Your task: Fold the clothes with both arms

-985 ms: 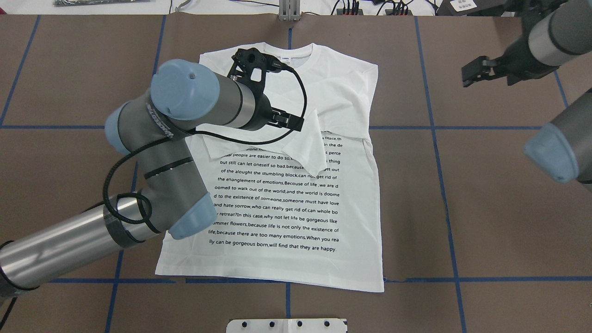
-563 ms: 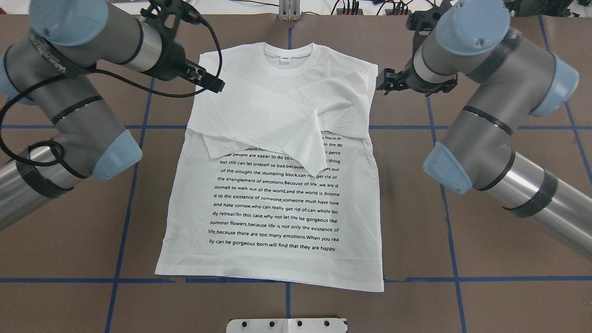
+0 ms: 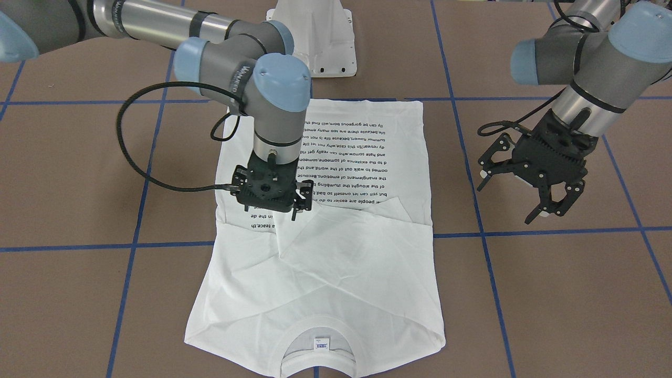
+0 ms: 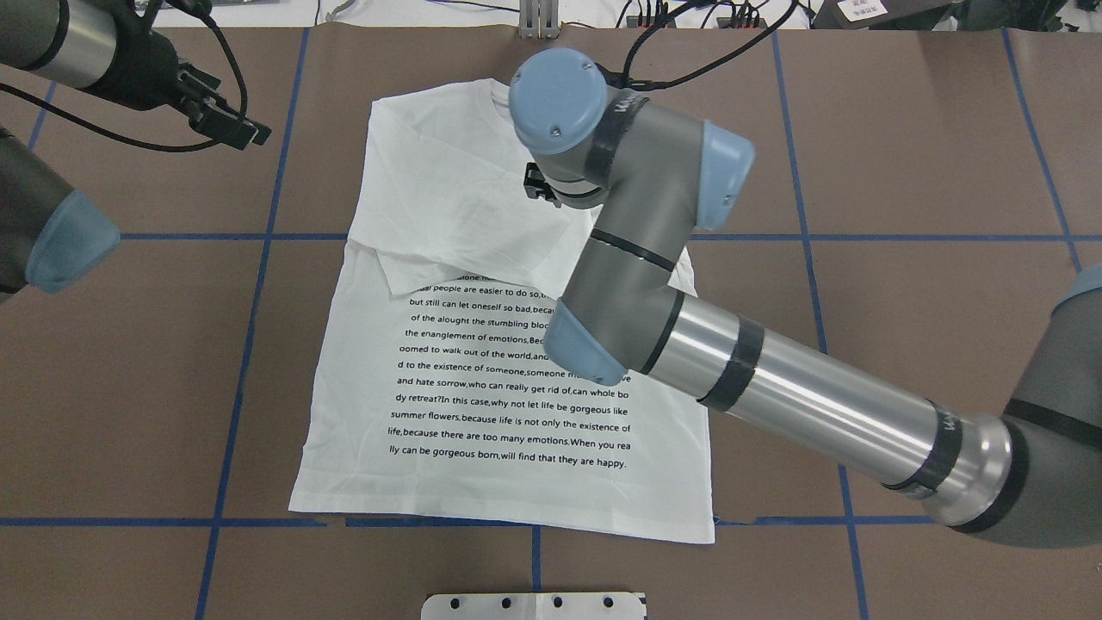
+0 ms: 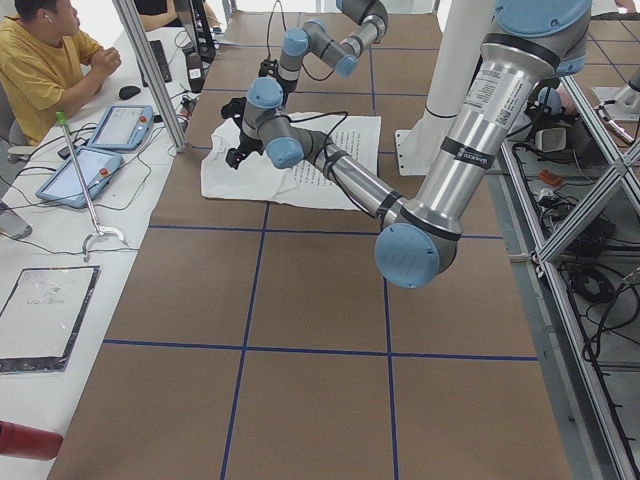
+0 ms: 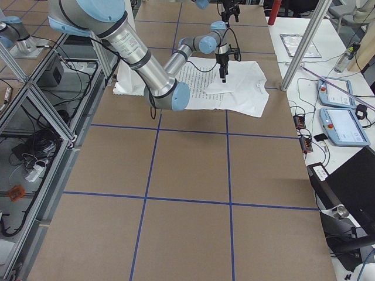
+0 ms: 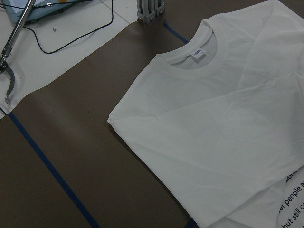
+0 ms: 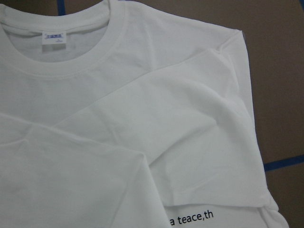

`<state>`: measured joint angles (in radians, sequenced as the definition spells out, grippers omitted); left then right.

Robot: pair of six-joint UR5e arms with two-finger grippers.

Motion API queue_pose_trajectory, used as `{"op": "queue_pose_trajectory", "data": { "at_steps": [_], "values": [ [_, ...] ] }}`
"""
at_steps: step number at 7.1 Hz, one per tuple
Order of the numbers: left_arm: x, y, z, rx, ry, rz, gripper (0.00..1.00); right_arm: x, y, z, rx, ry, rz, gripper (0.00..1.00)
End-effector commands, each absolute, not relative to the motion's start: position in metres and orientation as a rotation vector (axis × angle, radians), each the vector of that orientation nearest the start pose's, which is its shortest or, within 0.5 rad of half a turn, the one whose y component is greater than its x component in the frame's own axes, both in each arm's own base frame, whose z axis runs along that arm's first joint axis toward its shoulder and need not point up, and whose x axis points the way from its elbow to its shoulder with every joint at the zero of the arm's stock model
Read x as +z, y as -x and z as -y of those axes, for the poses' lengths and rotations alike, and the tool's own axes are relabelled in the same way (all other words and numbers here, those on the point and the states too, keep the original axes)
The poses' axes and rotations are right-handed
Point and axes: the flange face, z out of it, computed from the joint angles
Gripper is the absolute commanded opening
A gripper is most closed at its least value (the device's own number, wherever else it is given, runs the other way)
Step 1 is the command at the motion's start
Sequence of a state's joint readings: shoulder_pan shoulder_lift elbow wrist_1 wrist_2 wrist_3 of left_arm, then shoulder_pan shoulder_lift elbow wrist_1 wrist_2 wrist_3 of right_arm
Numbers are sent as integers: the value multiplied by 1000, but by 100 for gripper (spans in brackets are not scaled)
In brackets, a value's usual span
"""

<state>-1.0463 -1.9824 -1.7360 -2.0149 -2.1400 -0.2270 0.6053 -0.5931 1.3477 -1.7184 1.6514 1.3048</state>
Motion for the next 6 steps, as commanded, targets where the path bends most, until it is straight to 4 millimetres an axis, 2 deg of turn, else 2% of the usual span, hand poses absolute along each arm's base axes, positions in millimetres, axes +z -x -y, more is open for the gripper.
{"op": "queue_pose_trajectory", "data": {
  "at_steps": [1,2,3,4,5,6],
  "values": [
    [302,-237,573,554,-738,-856,100,138,629,529,338,-178,529,97],
    [303,-236,573,549,-738,-855,100,140,646,513,328,-191,518,88],
    [303,-236,573,549,-738,-855,100,136,662,505,321,-198,504,81],
    [302,-237,572,551,-739,-856,100,137,671,502,315,-200,490,65],
    [302,-237,572,551,-740,-857,100,141,674,503,303,-215,474,56],
    [302,-237,572,550,-740,-857,100,154,681,504,281,-229,437,55]
  ]
}}
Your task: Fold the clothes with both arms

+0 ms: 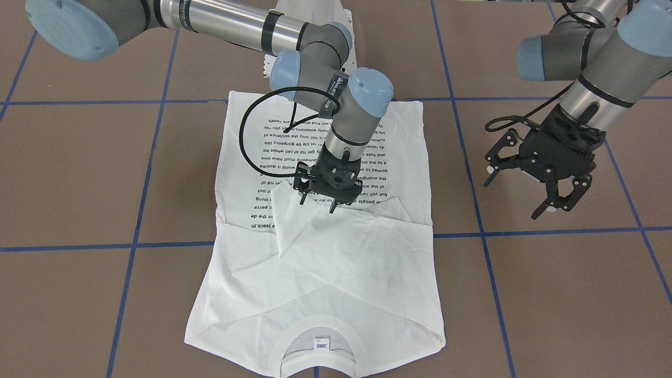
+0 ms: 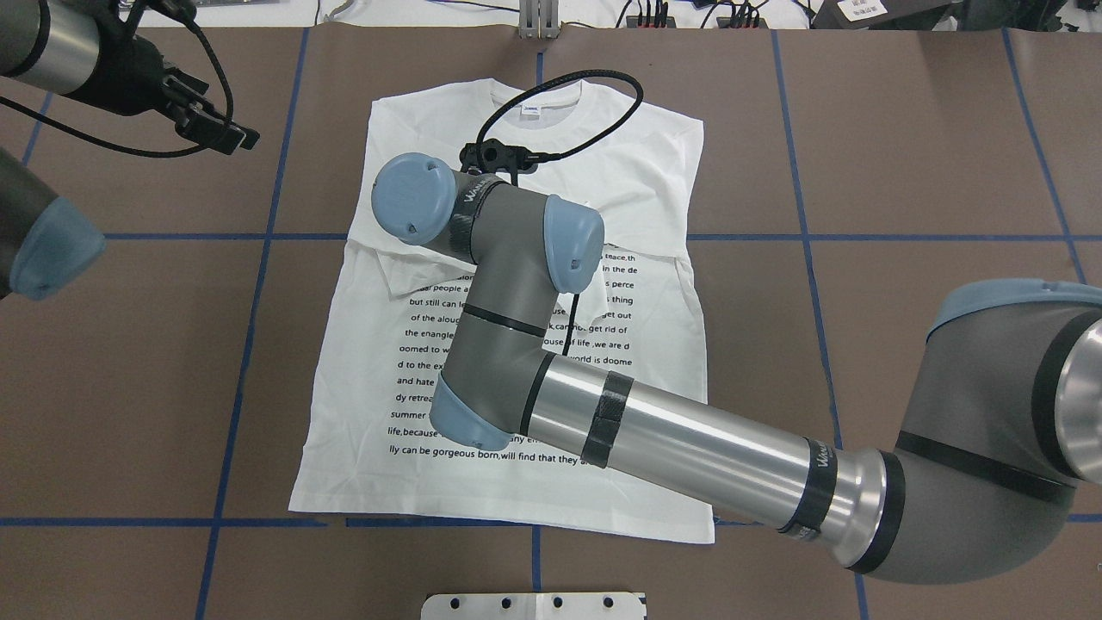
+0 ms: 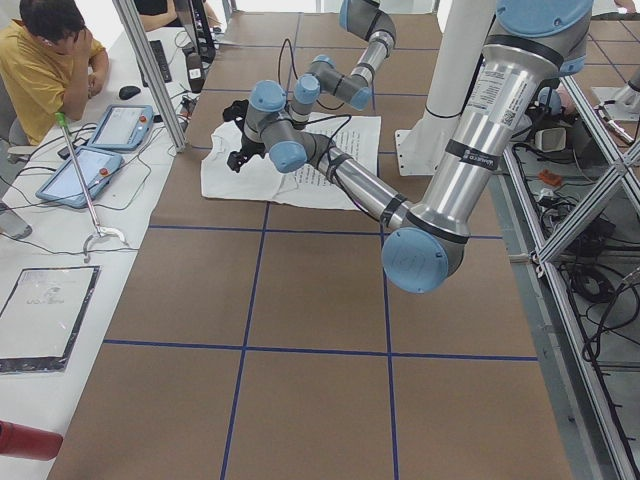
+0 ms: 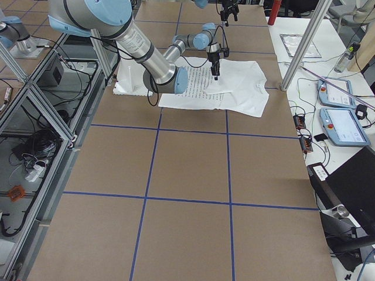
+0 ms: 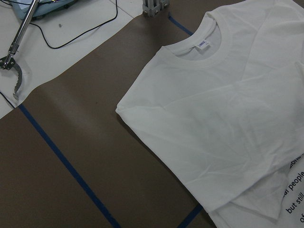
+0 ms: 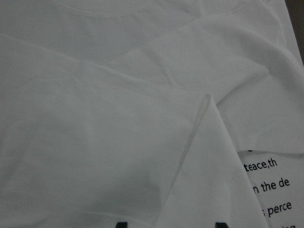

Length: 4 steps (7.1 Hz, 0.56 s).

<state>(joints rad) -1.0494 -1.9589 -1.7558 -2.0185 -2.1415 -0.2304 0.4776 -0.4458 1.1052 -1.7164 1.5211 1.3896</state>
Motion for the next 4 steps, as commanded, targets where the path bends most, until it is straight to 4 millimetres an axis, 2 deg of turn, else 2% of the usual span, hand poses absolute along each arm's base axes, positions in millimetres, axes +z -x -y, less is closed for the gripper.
{"op": "queue_pose_trajectory", "data": {
  "at_steps": [1,4],
  "values": [
    [302,-237,572,550,-740,-857,100,160,685,501,258,-231,424,55],
    [301,-236,571,547,-742,-858,100,161,694,491,244,-235,421,56]
  ]
}}
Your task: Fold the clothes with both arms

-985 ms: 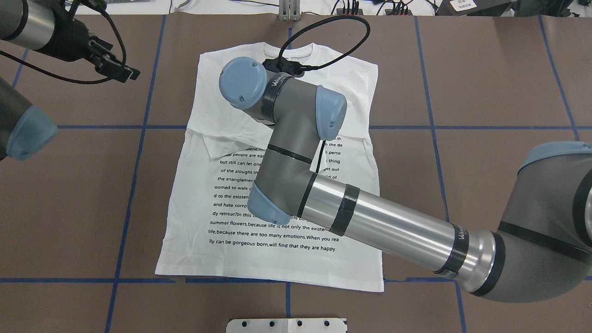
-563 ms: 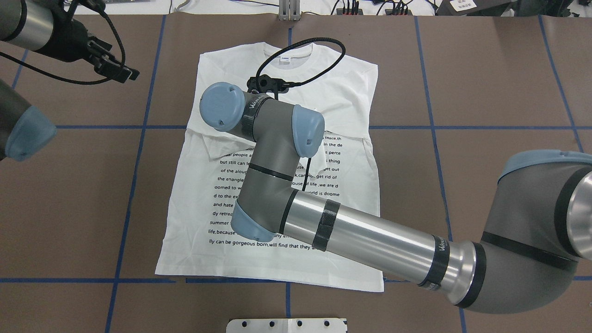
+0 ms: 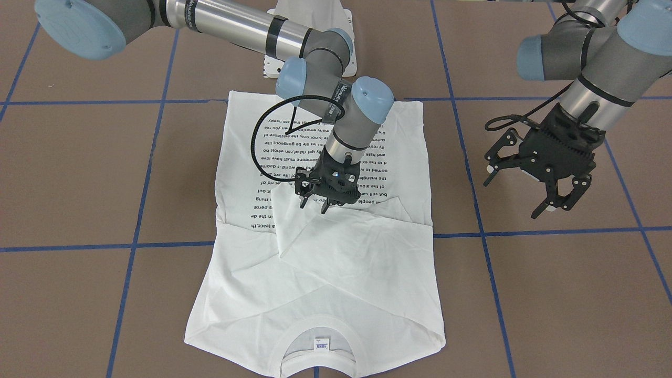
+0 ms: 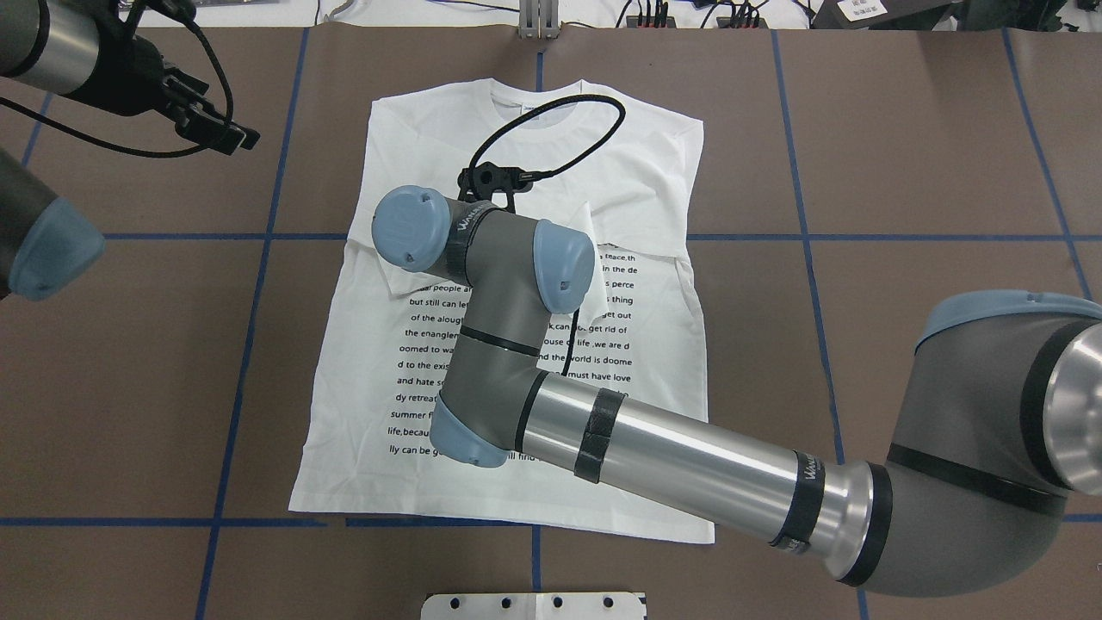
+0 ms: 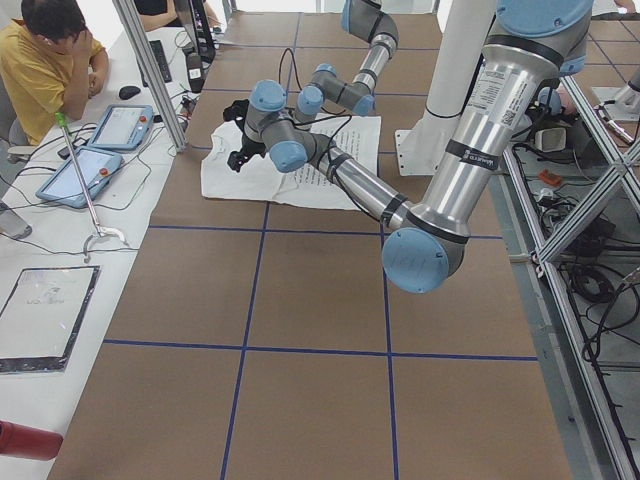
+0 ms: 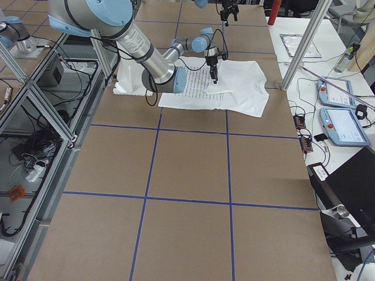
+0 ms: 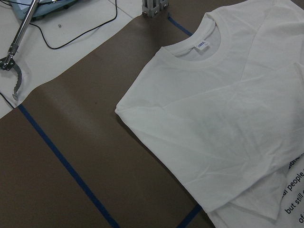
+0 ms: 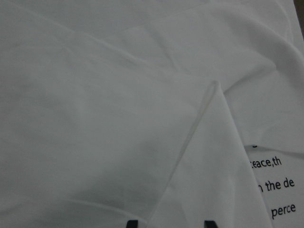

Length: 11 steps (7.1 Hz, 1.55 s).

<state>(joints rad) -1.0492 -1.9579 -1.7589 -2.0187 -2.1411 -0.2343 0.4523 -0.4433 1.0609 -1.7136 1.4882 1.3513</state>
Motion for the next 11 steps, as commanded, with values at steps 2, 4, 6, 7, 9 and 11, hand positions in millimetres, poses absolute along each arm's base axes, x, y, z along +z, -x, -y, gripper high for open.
{"op": "queue_pose_trajectory", "data": {
  "at_steps": [2,4,6,7,9,11],
  "values": [
    [301,-235,571,546,-743,-857,100,162,695,491,250,-240,423,56],
    [301,-235,571,546,-743,-857,100,167,702,494,255,-253,449,56],
    [300,-236,570,547,-743,-858,100,168,702,495,260,-252,450,55],
    [300,-236,570,548,-743,-859,100,168,702,495,250,-254,447,40],
    [298,-235,569,547,-747,-860,100,170,702,494,248,-252,440,5],
    [299,-235,569,547,-746,-860,100,170,702,494,248,-252,438,0]
  ]
}}
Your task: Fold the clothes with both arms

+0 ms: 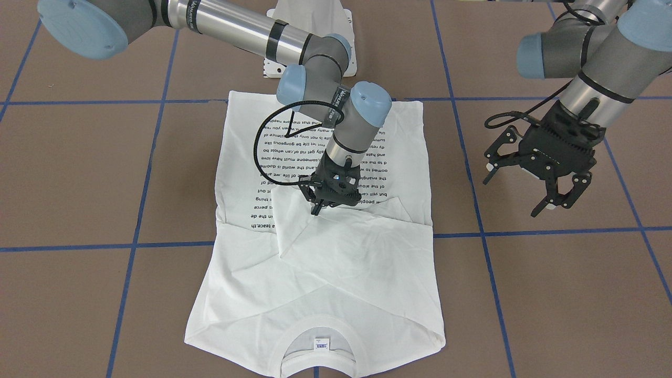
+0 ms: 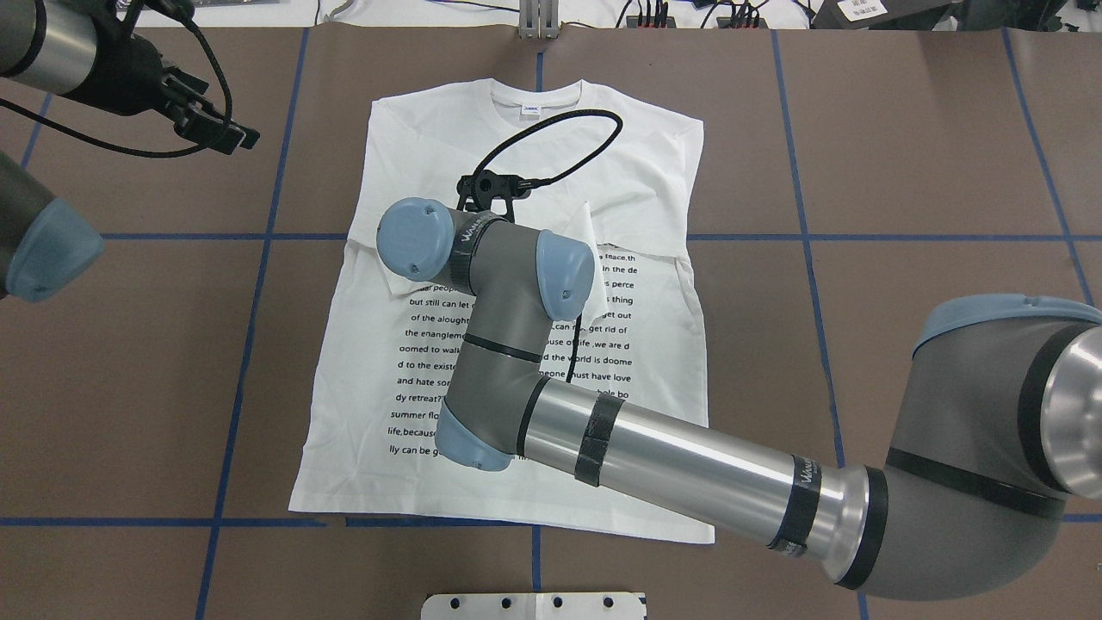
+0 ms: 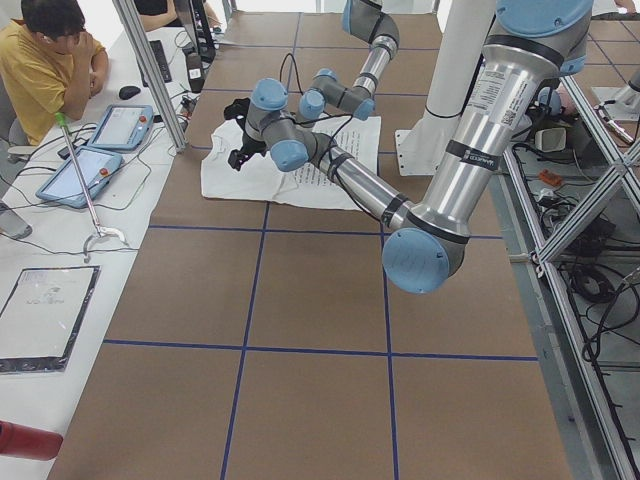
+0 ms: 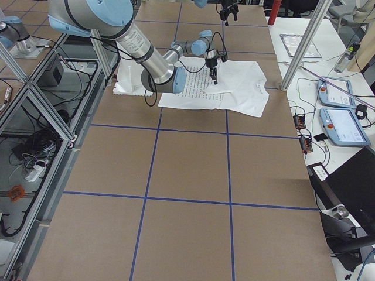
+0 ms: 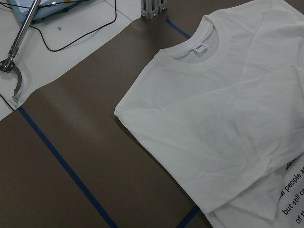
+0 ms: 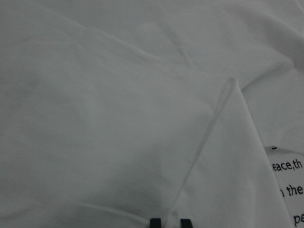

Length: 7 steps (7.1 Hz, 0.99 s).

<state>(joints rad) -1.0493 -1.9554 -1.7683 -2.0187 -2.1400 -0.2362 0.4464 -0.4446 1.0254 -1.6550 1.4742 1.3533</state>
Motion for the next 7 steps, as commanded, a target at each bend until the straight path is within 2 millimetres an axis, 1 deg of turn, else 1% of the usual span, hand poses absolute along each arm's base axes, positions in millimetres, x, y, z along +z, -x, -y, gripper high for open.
{"op": "queue_pose_trajectory", "data": {
  "at_steps": [1,2,3,4,5,6,7],
  "values": [
    [298,-235,569,547,-747,-860,100,166,698,494,247,-248,425,0],
    [298,-235,569,547,-747,-860,100,152,678,501,251,-249,413,0],
    [298,-235,569,547,-747,-860,100,154,659,515,236,-254,397,0],
    [298,-235,569,547,-747,-860,100,177,641,528,240,-255,377,0],
    [300,-236,569,548,-744,-860,100,208,616,530,225,-264,367,0],
    [299,-236,568,543,-742,-862,100,230,592,525,203,-266,352,0],
    [298,-237,568,513,-728,-877,100,244,581,518,200,-266,349,0]
  ]
}}
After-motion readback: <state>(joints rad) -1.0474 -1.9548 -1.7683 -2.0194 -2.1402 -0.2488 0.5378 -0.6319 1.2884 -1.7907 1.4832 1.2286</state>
